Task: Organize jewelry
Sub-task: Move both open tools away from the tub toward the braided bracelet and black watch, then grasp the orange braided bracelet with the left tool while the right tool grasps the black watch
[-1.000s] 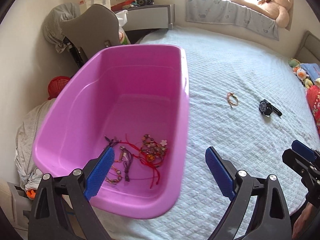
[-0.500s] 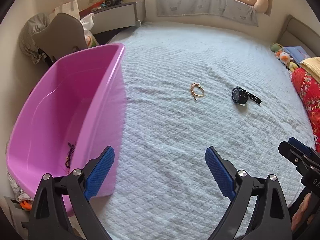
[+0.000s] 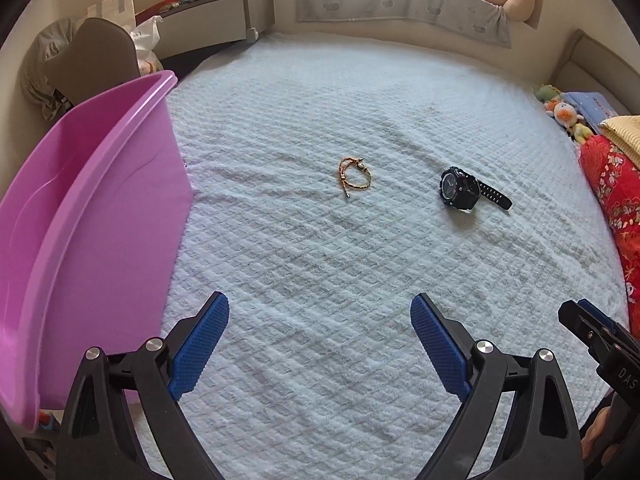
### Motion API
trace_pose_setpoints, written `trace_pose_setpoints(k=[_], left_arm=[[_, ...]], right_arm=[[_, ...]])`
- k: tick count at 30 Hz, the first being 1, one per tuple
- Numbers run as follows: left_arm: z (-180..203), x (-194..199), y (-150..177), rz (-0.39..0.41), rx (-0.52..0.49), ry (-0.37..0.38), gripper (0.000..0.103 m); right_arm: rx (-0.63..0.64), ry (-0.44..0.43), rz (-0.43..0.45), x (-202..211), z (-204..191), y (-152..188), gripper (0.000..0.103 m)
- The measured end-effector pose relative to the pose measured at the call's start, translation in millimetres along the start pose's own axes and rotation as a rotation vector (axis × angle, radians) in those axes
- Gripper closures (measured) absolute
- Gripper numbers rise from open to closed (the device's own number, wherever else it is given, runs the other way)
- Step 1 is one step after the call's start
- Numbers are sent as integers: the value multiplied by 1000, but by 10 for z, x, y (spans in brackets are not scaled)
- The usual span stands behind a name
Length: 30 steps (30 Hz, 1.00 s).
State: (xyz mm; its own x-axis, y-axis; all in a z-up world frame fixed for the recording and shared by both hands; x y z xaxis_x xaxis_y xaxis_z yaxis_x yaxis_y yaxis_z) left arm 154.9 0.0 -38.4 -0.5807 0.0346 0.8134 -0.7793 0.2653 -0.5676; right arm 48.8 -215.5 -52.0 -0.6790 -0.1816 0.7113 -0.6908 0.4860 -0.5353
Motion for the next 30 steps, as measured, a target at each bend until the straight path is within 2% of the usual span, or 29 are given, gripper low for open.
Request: trace_pose_setpoints(k=[6,11,14,18,30], left_arm=[[223,-362,-74,7,-16,-14,12],[366,-700,-189,-1,-20,-10,12],[412,-889,-283,2,-21,-7,12],[451,-1105,-413,27,-34,-38,12],[494,-1657,-710,36,16,-41,12]], right_arm=[[-25,45,-16,-235,380,-56,35],[-27,55,-35,-503,513,-151,35],[-18,48,-44,-692,500,-233,35],[-2,40,-43,-964,428,-399,35],[36,47,-22,-1680,312,-841,35]])
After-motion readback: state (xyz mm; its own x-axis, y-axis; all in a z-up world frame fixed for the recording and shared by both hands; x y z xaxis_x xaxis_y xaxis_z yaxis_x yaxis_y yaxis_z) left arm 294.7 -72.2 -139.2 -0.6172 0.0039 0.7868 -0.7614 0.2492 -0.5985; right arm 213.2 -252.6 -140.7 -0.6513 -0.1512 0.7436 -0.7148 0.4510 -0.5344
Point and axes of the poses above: each gripper's, at about its wrist camera, not at the fingertips, and x roughly against the way its jaws point, z to its right, y to its underside, the point moved 4 cm from there along -x, roughly the way its jaws point, and after that the axes turned 9 degrees about -y, right-handed, at the moved point
